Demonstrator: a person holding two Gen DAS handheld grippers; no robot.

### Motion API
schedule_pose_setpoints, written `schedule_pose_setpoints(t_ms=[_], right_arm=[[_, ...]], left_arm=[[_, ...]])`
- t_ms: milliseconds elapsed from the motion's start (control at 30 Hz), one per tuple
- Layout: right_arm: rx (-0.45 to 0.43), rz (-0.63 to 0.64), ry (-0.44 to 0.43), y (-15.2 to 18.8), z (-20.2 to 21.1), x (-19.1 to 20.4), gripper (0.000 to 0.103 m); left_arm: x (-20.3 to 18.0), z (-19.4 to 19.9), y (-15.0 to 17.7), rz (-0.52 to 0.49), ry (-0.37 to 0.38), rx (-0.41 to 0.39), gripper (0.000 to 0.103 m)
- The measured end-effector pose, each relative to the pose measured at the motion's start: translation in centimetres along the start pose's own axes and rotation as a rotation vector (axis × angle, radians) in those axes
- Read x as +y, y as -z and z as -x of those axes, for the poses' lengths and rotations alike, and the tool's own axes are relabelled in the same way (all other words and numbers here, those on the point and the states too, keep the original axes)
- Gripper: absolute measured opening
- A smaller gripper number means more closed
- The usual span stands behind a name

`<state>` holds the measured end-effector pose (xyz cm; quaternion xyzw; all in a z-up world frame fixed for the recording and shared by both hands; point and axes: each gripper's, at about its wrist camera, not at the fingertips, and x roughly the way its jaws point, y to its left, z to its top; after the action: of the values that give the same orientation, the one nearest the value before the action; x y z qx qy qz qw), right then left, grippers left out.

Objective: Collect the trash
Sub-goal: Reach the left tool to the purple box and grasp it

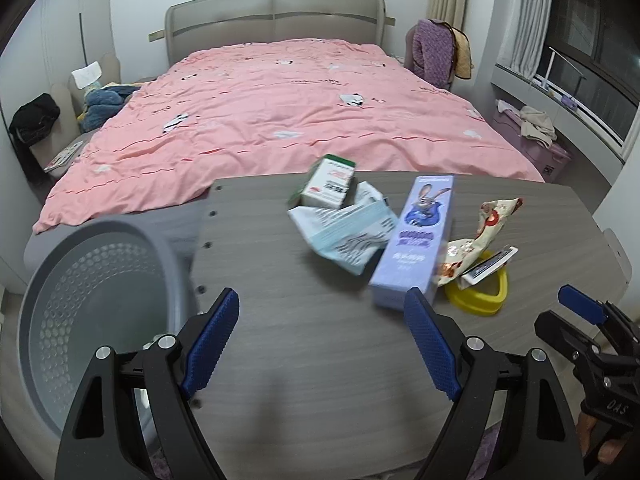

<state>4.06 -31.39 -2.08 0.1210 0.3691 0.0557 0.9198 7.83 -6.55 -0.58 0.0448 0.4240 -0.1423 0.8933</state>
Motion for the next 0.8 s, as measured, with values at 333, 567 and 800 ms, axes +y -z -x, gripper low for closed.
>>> schedule_pose_setpoints(t_ms=[333,567,800], right_arm=[[-0.008,-0.058,-0.007,0.2,0.5,-3.9,0.082],[-0.007,-0.094,-0.015,0.4,0.7,-6.0,0.082],[-0.005,-0.116,-0.021,0.3,0.5,-7.5,0.082]], left_arm=[[-3.6,-4.1,-3.2,-0.038,0.045,0.068,0.081],[-4.7,-6.8,-4.5,-0.040,0.063,0.126,0.081],[-5.2,-8.2,-5.0,-0.064,0.058,0.146,0.081]])
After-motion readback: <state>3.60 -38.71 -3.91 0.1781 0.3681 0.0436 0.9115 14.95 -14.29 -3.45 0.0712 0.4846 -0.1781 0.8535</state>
